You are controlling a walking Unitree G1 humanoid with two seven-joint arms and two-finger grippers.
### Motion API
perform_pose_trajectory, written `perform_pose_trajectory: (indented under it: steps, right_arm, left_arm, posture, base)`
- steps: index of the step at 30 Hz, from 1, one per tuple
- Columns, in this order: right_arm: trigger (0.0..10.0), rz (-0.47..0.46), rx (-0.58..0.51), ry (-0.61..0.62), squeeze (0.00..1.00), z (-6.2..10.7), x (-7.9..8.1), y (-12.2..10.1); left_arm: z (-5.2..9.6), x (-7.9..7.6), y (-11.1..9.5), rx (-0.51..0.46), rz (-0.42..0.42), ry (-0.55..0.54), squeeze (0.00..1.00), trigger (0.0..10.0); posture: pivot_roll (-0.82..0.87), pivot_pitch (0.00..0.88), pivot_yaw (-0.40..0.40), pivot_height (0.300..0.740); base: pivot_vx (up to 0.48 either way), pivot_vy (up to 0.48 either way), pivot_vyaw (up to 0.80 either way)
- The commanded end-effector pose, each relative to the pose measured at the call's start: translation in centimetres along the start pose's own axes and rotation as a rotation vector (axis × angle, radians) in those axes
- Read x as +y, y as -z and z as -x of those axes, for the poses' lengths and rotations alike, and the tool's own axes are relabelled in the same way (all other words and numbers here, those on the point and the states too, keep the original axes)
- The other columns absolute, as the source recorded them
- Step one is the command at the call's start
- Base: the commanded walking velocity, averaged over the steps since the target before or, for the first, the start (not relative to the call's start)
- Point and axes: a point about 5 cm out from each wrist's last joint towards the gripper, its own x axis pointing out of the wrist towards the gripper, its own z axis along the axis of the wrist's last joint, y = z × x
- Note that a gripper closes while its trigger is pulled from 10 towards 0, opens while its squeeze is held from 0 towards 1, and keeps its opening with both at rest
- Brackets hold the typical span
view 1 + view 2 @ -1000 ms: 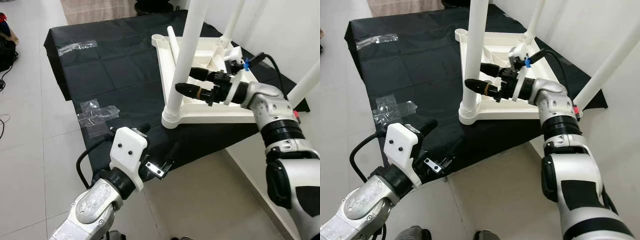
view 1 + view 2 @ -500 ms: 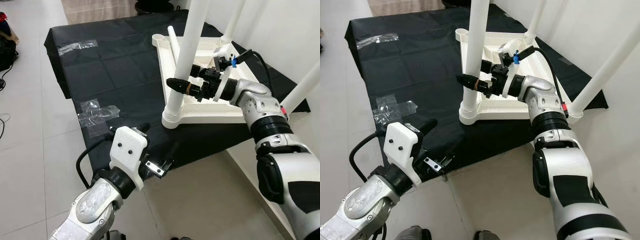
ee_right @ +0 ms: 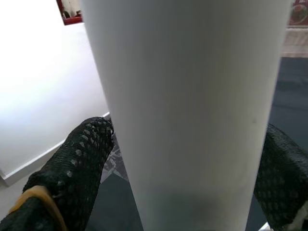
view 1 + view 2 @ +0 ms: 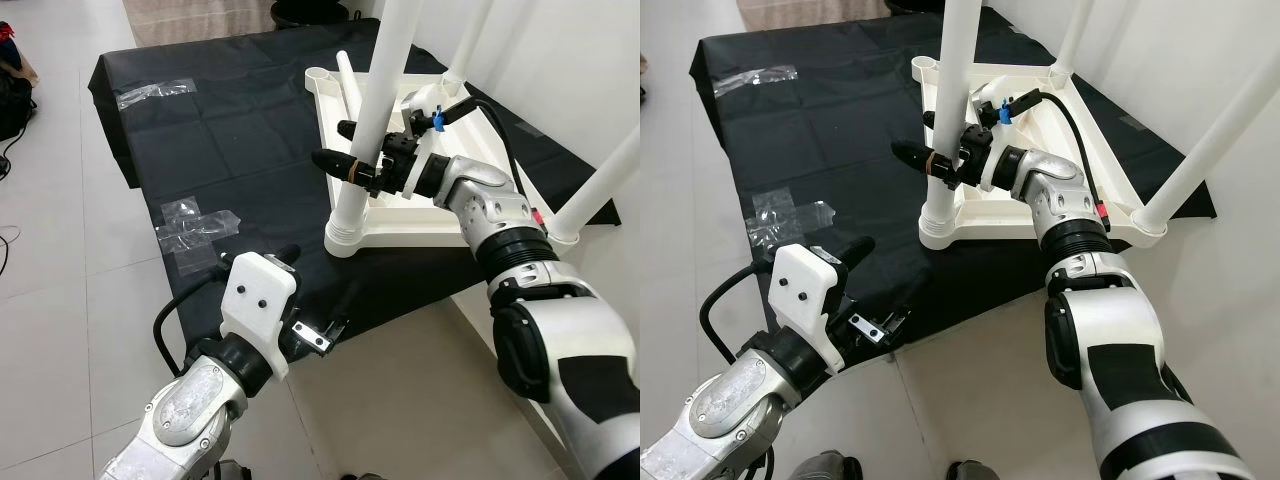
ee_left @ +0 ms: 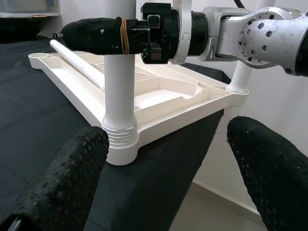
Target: Building children table
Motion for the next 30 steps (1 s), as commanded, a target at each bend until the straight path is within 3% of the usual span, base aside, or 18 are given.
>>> perform_pose_trajectory:
  steps: [1,30]
  right_arm:
    - [10.0,0.023,-0.005,-0.003,0.00,-0.1,-0.1,-0.6]
    - [10.0,0.052,-0.010,-0.002,0.00,1.3,-1.0,-1.9]
  left_arm:
    - [0.1,-0.2,-0.2,-0.002,0.000,0.001,0.00,10.0]
    - [0.1,0.0,-0.2,-0.003,-0.006,-0.008,0.00,10.0]
  posture:
    - [0.10,0.168,-0.114,0.740]
    - [0.10,0.170,-0.112,0.740]
  base:
    - [0.000,0.000,0.00]
    - [0.000,0.000,0.00]
